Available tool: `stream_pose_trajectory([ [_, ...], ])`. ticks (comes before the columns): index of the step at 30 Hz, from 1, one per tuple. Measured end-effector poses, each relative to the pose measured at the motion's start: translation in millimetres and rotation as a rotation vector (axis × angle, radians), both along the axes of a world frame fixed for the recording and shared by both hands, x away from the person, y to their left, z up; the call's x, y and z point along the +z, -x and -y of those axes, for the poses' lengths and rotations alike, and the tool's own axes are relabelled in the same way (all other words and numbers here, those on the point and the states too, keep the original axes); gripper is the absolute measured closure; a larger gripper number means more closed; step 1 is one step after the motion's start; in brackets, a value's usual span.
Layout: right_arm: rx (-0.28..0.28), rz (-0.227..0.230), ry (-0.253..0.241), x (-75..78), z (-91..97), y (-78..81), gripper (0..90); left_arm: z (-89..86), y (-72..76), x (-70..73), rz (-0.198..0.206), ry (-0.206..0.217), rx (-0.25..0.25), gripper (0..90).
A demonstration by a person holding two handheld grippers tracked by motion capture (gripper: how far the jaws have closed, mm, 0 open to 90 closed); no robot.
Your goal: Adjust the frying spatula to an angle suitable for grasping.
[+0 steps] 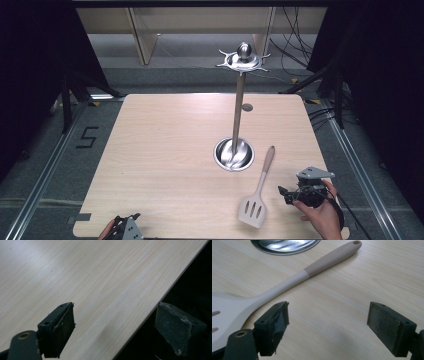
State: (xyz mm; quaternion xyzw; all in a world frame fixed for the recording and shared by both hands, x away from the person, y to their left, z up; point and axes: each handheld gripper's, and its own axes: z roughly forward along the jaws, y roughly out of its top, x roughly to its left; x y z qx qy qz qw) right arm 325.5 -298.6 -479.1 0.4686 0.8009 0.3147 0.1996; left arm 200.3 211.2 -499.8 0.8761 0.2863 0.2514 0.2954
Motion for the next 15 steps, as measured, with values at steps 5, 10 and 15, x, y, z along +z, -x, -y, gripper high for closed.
stream_pose_trajectory([
  [5, 0.014, -0.032, 0.021, 2.3, -12.6, -14.2, 18.1, 0.2, 0.0, -0.4, 0.005, 0.010, 0.011, 15.3],
  [10, 0.016, -0.054, 0.045, 5.1, -26.7, -27.8, 18.5, -0.1, 0.2, -0.1, 0.009, 0.016, 0.013, 15.3],
  [15, 0.017, -0.091, 0.065, 6.3, -35.3, -45.8, 20.1, 0.1, 0.3, 0.0, 0.010, 0.013, 0.004, 15.3],
])
